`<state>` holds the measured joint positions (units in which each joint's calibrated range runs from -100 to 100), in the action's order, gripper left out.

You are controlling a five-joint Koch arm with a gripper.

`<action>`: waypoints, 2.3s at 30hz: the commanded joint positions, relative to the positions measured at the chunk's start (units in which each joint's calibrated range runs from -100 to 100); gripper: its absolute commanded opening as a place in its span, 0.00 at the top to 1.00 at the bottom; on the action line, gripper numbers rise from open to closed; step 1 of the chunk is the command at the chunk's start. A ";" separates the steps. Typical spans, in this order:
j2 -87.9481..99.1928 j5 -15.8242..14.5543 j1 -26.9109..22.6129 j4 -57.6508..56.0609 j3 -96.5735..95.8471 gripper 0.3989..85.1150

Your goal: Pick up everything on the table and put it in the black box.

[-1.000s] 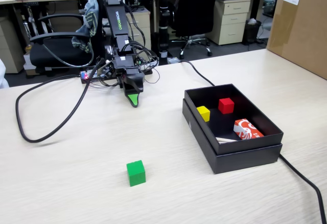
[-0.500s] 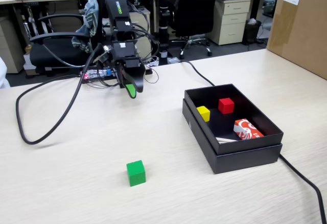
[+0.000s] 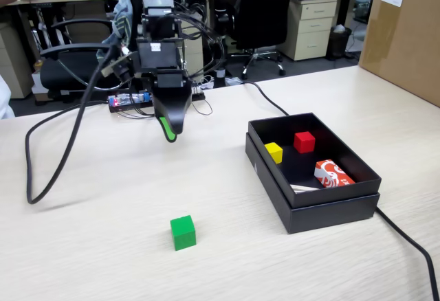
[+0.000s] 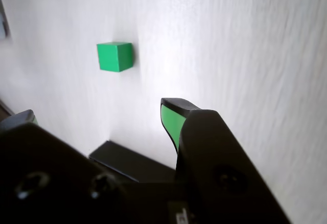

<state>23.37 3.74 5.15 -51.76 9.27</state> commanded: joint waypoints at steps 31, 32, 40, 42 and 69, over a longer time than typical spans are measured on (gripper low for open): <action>-56.93 1.07 0.49 -4.78 43.95 0.51; -57.27 1.07 0.44 -5.65 44.04 0.51; -59.45 1.27 0.34 -9.79 45.49 0.64; -59.57 1.22 0.39 -10.57 45.49 0.64; -3.11 -3.81 -8.89 -12.99 28.27 0.99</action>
<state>10.29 1.10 -1.44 -64.61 36.65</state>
